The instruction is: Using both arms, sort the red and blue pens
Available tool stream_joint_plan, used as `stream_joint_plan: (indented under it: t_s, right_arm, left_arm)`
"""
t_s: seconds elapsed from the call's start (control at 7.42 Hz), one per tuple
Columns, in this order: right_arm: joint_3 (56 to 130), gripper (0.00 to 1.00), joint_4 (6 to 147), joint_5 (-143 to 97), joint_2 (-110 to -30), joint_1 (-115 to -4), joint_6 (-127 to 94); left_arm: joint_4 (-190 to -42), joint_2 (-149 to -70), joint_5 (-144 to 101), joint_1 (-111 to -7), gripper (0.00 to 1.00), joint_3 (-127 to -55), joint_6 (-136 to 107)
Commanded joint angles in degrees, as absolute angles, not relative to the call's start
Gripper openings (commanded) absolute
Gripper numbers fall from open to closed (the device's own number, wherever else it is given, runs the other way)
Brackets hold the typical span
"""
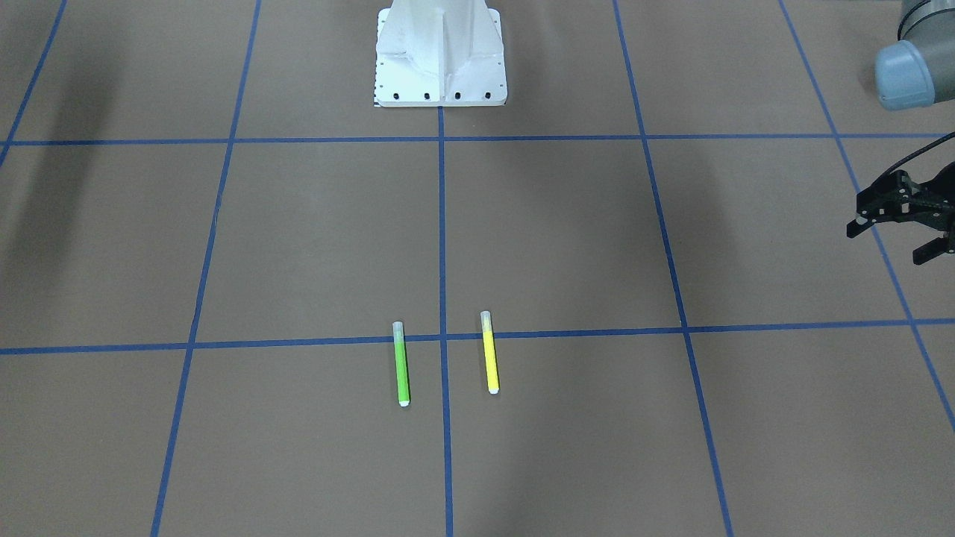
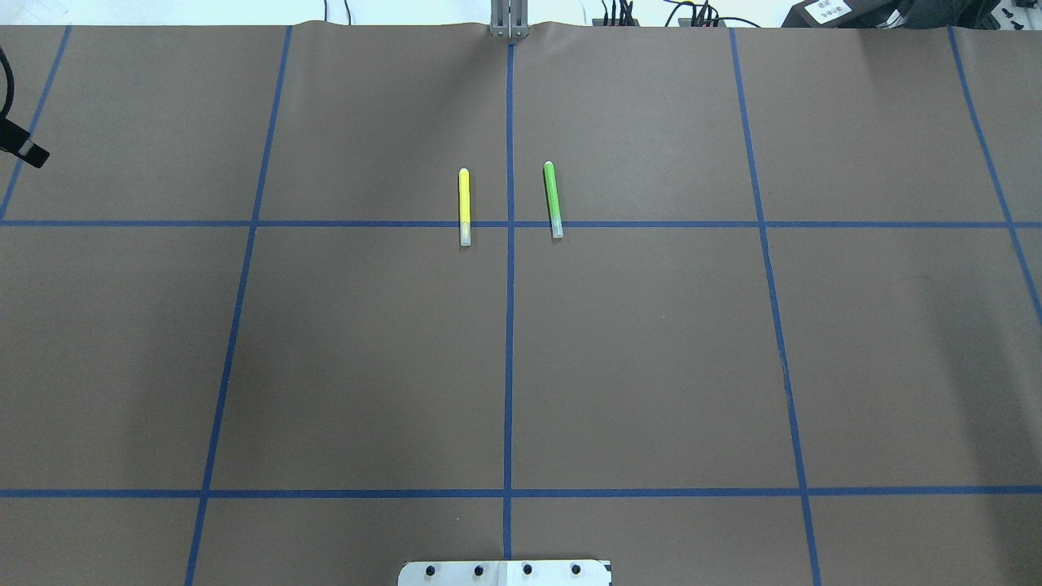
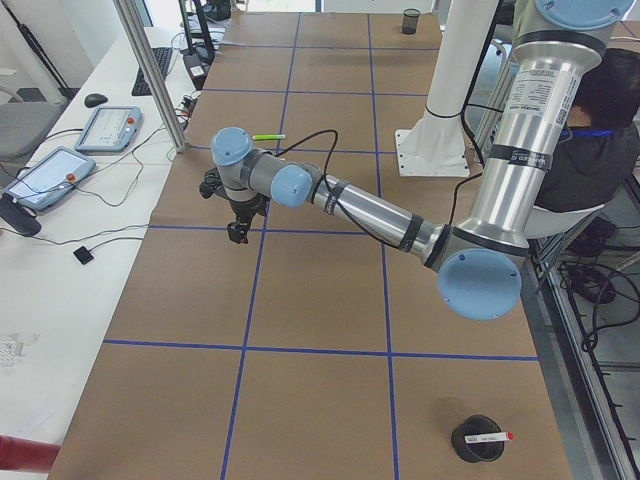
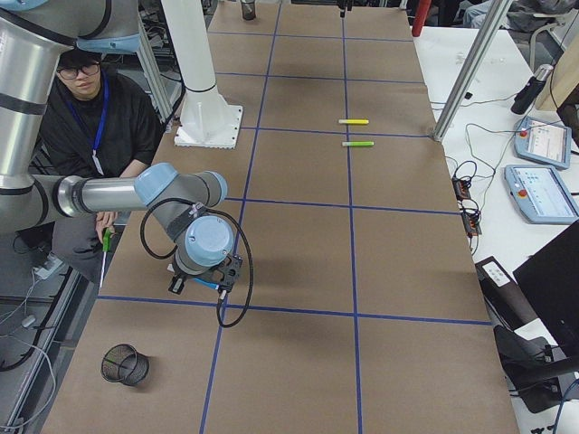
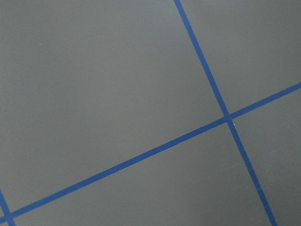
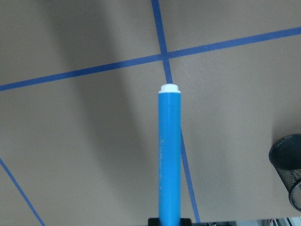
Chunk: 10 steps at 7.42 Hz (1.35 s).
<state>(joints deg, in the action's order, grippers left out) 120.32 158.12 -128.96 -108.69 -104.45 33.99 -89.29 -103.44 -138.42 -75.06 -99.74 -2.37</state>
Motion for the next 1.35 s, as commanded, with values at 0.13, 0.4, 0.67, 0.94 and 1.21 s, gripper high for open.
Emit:
stream_joint_plan:
  t_s: [0.13,0.4,0.67,0.94,1.21]
  right_arm:
    - [111.65,0.0,162.07,-125.88,-106.96,-107.73,41.55]
    - [108.57,0.0,162.33,-121.14,-107.58,-108.81,41.66]
    - [104.6,0.0,162.51,-116.74,-108.62,-112.31,41.05]
    - [98.74,0.0,161.99,-116.28,-108.98,-115.29,40.87]
    - [93.35,0.0,161.72,-114.62,-108.02,-120.74,40.0]
  left_arm:
    - [-89.38,-103.36,-138.43,-75.06,1.0,-100.02,-2.37]
    - [-89.3,-103.27,-138.34,-75.06,1.0,-101.24,-2.37]
    - [-89.3,-103.36,-138.25,-74.97,1.0,-101.25,-2.37]
    - [-89.38,-103.36,-138.16,-74.97,1.0,-101.6,-2.37]
    - [-89.3,-103.27,-138.16,-75.06,1.0,-102.65,-2.37]
